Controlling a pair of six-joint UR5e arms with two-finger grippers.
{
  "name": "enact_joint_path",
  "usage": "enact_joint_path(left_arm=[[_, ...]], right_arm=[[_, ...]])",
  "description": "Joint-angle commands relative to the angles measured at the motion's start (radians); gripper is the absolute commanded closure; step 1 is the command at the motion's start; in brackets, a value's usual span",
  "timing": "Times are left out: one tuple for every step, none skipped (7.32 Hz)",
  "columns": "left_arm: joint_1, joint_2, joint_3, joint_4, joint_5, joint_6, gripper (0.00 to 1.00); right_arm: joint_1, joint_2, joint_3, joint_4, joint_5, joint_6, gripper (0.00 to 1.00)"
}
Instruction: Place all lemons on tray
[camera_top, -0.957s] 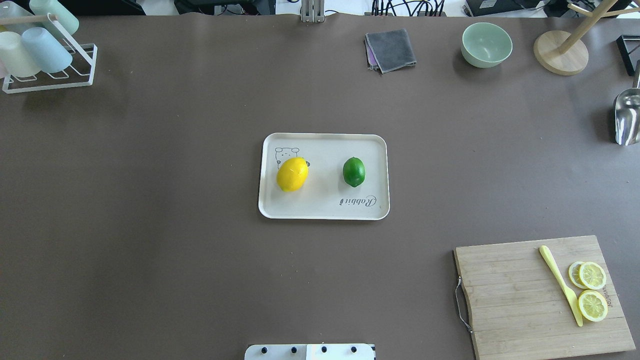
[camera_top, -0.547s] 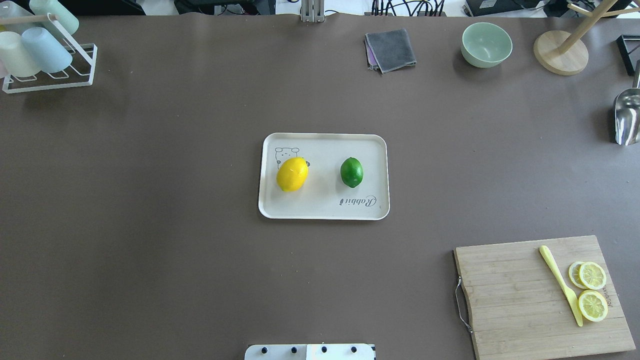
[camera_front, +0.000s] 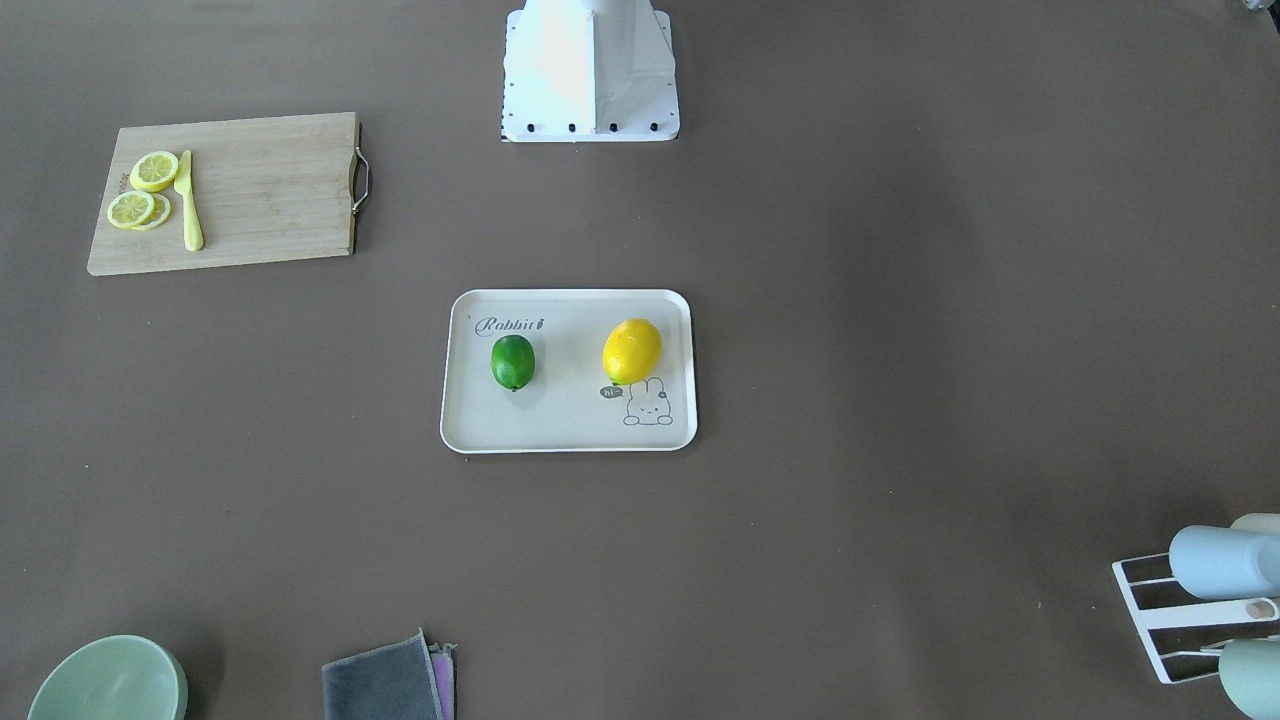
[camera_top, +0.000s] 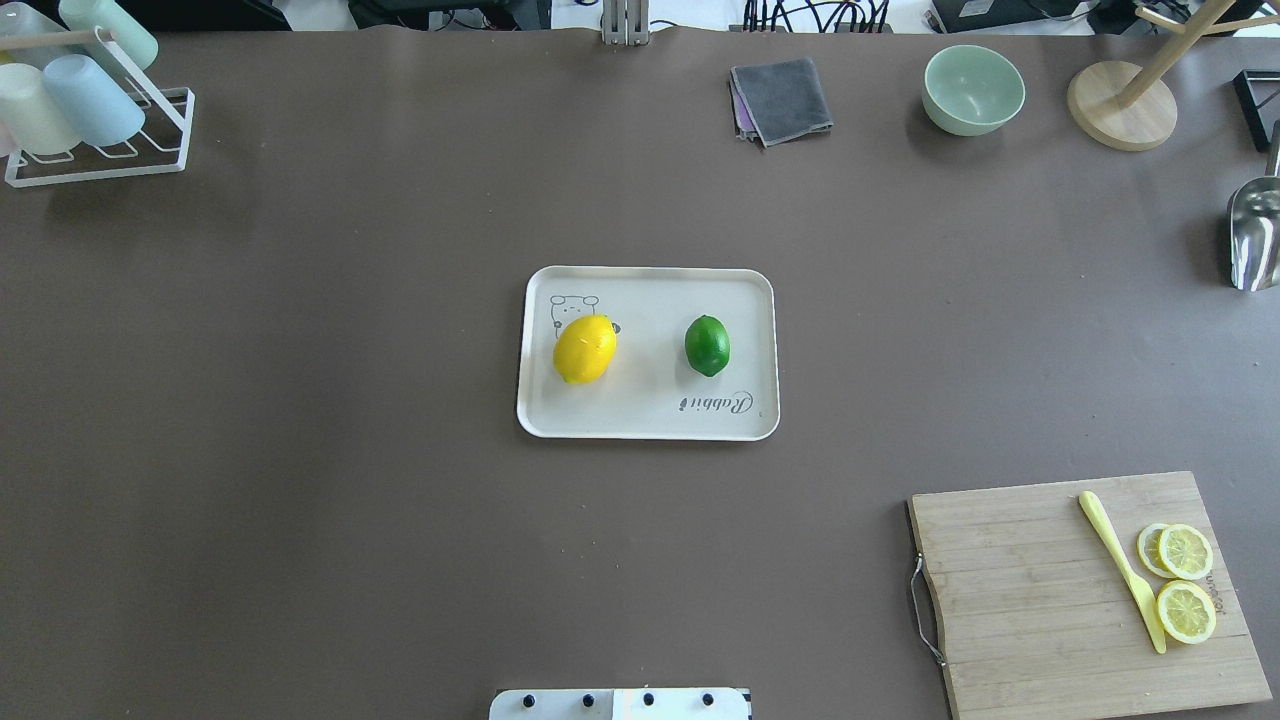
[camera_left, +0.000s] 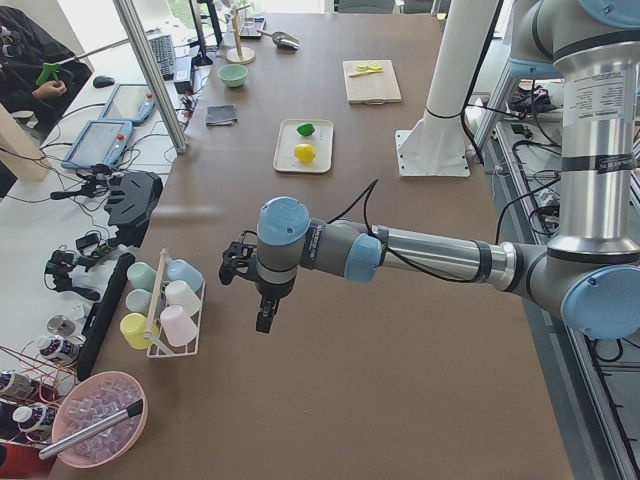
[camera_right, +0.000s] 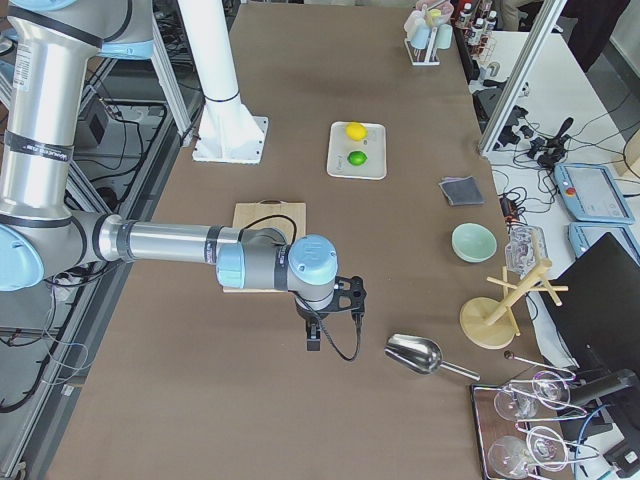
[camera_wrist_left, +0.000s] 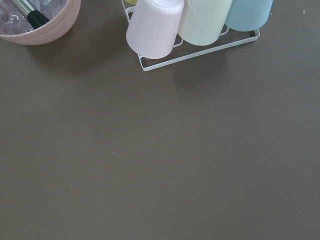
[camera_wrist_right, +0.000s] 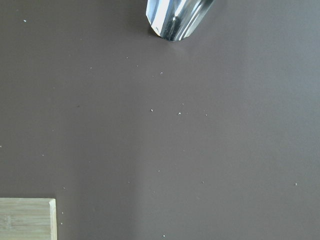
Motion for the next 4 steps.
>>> enact_joint_path(left_arm=[[0.000,-0.007,0.002,0.002,-0.003,-0.001,0.02],[0.000,-0.009,0.002,0.002,-0.003,-0.001,0.02],[0.002,-0.009,0.002,0.002,-0.003,-0.001,0.02],[0.000,-0.010,0.002,0.002,-0.003,-0.004,0.02]], right_arm=[[0.001,-0.003,0.038,-0.057,-0.002,0.000,0.00],[0.001,-0.002,0.038,-0.057,-0.002,0.000,0.00],[0.001,0.001,0.035,-0.057,-0.006,0.001,0.00],[0.001,0.001,0.030,-0.057,-0.003,0.001,0.00]])
